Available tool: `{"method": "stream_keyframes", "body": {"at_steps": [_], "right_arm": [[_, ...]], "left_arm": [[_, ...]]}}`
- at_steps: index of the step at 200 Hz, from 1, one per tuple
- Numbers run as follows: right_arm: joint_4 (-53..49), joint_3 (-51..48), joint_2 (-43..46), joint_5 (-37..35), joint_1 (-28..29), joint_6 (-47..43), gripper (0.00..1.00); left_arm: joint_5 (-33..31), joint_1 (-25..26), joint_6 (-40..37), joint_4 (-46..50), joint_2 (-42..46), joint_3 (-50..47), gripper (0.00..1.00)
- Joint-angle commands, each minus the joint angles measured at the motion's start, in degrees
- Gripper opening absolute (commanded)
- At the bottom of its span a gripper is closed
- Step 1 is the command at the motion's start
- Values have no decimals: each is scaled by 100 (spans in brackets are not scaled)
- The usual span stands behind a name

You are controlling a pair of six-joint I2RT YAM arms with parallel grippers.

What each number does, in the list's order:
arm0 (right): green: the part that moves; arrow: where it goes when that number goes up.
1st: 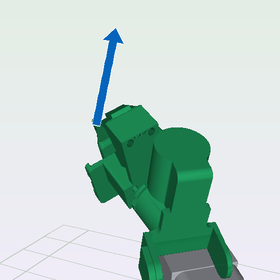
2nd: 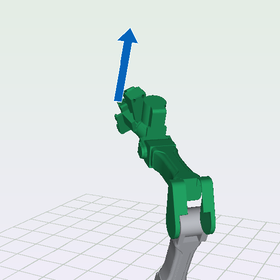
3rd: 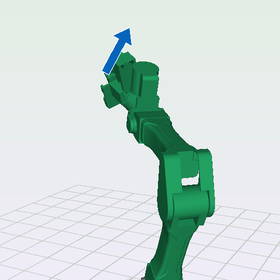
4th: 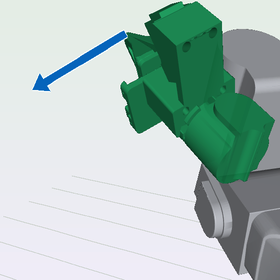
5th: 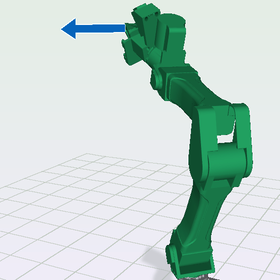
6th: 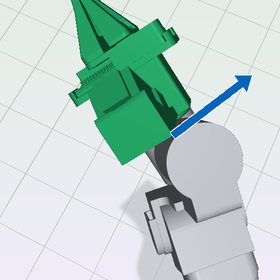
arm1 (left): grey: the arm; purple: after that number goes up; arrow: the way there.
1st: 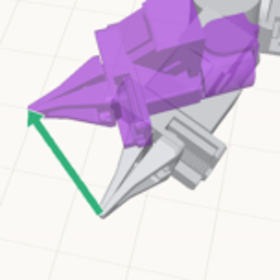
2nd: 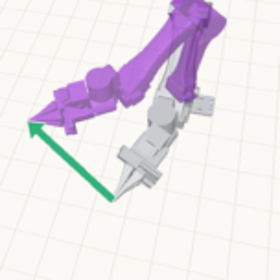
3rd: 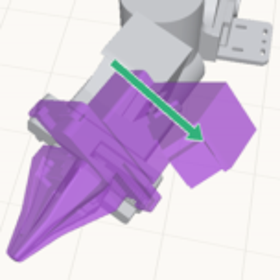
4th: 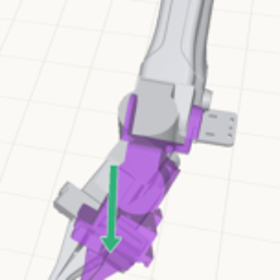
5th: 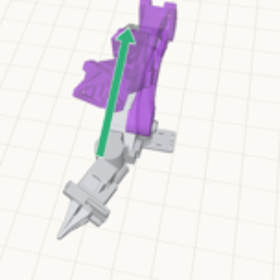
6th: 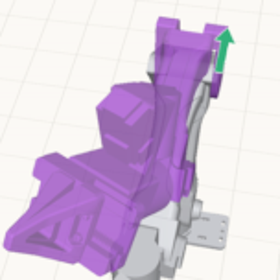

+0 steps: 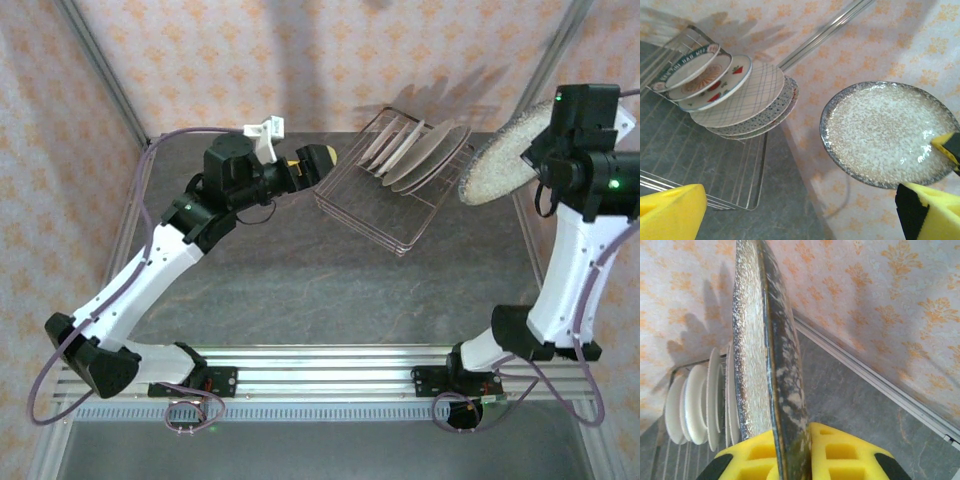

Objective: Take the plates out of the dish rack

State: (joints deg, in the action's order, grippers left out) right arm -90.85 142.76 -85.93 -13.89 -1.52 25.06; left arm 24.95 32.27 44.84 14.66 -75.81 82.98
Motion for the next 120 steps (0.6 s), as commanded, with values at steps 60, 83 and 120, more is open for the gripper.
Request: {"method": "stream_keyframes", "body": {"at_steps": [60, 83, 120], "right_arm": [[2701, -80, 258, 1579, 160, 1012, 0], [2936, -154, 115, 1959, 282, 1305, 0], [3339, -235, -146, 2445, 628, 1690, 0]], "left_arm": [[220, 130, 1936, -1326, -831, 211, 87], [307, 130, 2382, -1824, -1108, 240, 82], [421, 131, 2612, -1823, -1567, 608, 76]]}}
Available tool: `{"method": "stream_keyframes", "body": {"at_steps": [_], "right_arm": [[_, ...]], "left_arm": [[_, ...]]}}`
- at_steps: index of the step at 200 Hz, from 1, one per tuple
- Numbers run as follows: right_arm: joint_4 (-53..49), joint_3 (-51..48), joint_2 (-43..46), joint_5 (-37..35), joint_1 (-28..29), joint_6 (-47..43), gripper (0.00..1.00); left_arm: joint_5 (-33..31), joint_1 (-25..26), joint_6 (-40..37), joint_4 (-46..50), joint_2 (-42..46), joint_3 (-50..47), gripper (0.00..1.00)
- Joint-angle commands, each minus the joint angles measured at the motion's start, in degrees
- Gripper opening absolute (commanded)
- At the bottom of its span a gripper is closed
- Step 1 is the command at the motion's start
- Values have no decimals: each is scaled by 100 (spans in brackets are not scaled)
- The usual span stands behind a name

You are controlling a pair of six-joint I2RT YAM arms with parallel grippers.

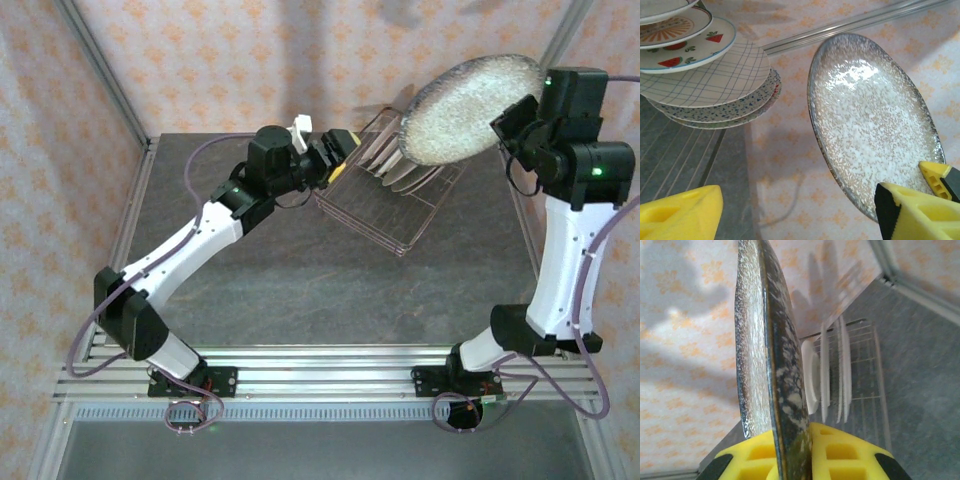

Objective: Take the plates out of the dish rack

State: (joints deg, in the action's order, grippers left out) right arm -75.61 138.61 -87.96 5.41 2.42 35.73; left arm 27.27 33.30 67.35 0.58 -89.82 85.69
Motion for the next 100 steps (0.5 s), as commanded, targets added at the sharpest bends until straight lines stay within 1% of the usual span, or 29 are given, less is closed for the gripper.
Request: {"method": "stream_keyframes", "body": {"at_steps": [1, 26, 47, 65, 100], "right_arm": [[1819, 178, 50, 519, 251, 631, 0], [2101, -31, -54, 644, 626, 831, 0], [2541, -402, -31, 883, 710, 1095, 0], [2707, -466, -87, 1065, 759, 1190, 0], [2948, -680, -126, 1497, 758, 1355, 0]], "left_arm": [[186, 28, 368, -417, -171, 337, 76], [174, 20, 511, -556, -349, 439, 72], [154, -14, 620, -625, -390, 427, 68], [122, -78, 667, -634, -362, 347, 67], [144, -292, 921, -918, -299, 135, 53]]}}
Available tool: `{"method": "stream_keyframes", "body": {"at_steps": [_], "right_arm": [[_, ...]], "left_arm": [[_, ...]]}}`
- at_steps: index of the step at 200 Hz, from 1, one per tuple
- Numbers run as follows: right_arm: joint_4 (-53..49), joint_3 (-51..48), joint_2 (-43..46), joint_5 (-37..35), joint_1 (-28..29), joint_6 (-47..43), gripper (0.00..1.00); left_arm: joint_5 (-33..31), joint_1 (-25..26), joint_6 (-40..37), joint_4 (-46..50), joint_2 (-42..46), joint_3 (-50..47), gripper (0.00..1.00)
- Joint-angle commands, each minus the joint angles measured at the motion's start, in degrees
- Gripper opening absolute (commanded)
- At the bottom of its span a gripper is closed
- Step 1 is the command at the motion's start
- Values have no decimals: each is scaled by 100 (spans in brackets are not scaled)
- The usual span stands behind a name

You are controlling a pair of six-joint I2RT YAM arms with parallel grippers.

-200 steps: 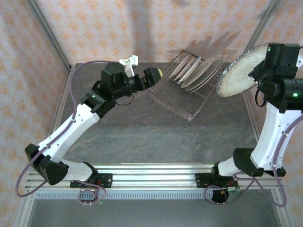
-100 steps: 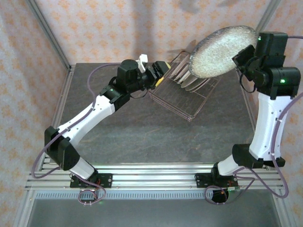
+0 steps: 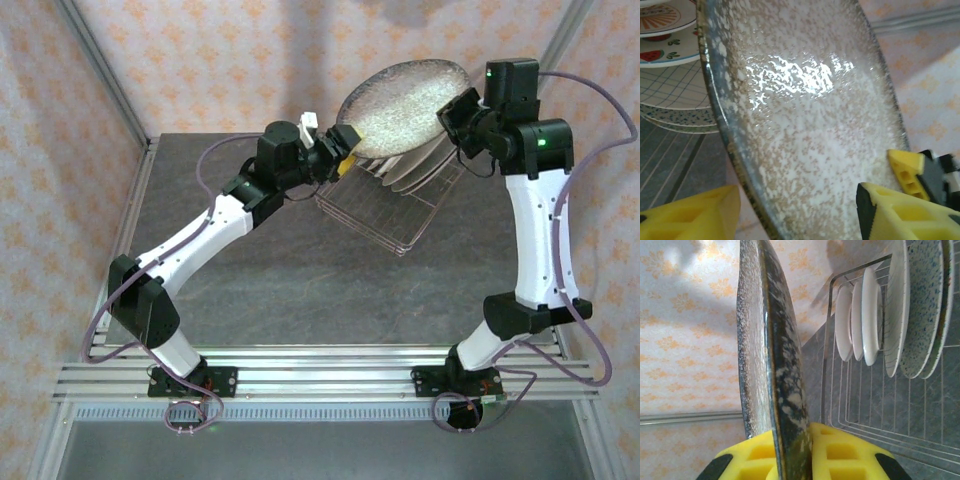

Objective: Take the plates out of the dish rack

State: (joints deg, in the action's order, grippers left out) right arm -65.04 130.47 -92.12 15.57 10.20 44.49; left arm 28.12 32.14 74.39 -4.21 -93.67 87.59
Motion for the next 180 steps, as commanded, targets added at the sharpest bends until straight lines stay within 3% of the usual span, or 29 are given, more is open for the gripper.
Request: {"method": "stream_keyframes", "body": {"at_steps": [1, 35, 119, 156, 180], "right_arm": [[1903, 117, 285, 490, -19, 480, 0], [2122, -90, 246, 762, -10, 673, 0], [2413, -316, 62, 1163, 155, 904, 0], [2314, -376, 5, 1186, 220, 855, 0], [2300, -410, -22, 1256, 215, 778, 0]], "left_arm": [[60, -183, 217, -444, 86, -57, 53], [149, -370, 374, -601, 94, -128, 37], [220, -471, 272, -400, 153, -129, 33], [247, -492, 282, -388, 172, -119, 0], [195, -538, 276, -404, 293, -209, 0]]}}
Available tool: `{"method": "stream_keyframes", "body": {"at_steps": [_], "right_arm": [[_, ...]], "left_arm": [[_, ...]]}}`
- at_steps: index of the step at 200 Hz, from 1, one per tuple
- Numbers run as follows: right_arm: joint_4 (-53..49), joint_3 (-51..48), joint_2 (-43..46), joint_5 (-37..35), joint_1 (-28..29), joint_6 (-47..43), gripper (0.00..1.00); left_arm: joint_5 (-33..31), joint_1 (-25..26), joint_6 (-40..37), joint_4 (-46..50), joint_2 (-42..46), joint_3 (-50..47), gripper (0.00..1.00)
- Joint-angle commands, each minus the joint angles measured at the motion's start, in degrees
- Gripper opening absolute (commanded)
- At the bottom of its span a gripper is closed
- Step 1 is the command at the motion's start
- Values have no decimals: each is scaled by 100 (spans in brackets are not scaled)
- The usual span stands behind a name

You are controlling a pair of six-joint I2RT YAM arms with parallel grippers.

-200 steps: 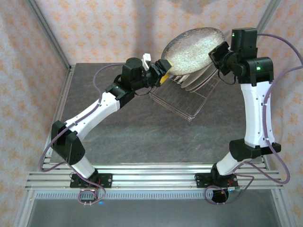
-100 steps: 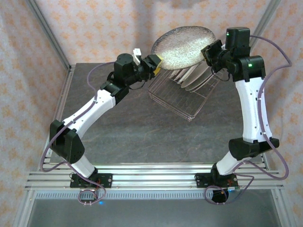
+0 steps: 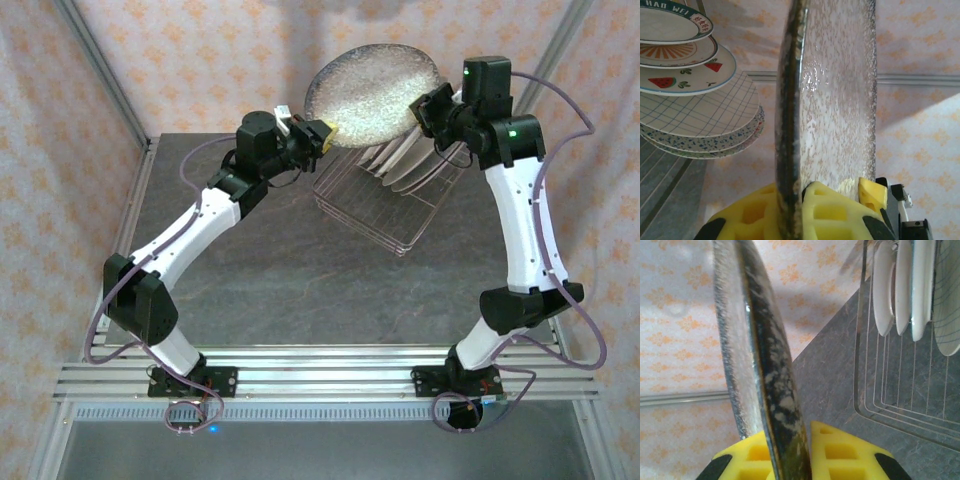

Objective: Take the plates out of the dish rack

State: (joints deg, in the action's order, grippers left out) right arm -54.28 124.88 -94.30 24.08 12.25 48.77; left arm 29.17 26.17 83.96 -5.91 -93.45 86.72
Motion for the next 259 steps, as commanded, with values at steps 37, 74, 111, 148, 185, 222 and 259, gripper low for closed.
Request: {"method": "stream_keyframes", "body": {"at_steps": [37, 74, 111, 148, 185, 222, 259], "right_arm": [[930, 437, -65, 756, 14, 119, 7], [476, 866, -335, 870, 14, -213, 38], [244, 820, -292, 778, 19, -574, 61], [255, 526, -134, 686, 274, -1157, 67], [748, -235, 110, 747, 969, -1913, 70], [2326, -1780, 775, 78, 1785, -2629, 75], [6556, -5117, 2014, -703, 2429, -3168, 91]], "left_arm": [[106, -130, -578, -496, 541, -281, 0], [124, -477, -292, -1140, 871, -603, 0], [105, -952, -132, -1639, 1191, -911, 0], [124, -1547, -22, -1994, 1456, -1328, 0], [-45, -2261, -206, -2173, 1854, -2055, 0], [-95, -2852, -392, -2686, 1911, -2743, 0], [-192, -3172, -945, -2942, 1815, -3303, 0]]}}
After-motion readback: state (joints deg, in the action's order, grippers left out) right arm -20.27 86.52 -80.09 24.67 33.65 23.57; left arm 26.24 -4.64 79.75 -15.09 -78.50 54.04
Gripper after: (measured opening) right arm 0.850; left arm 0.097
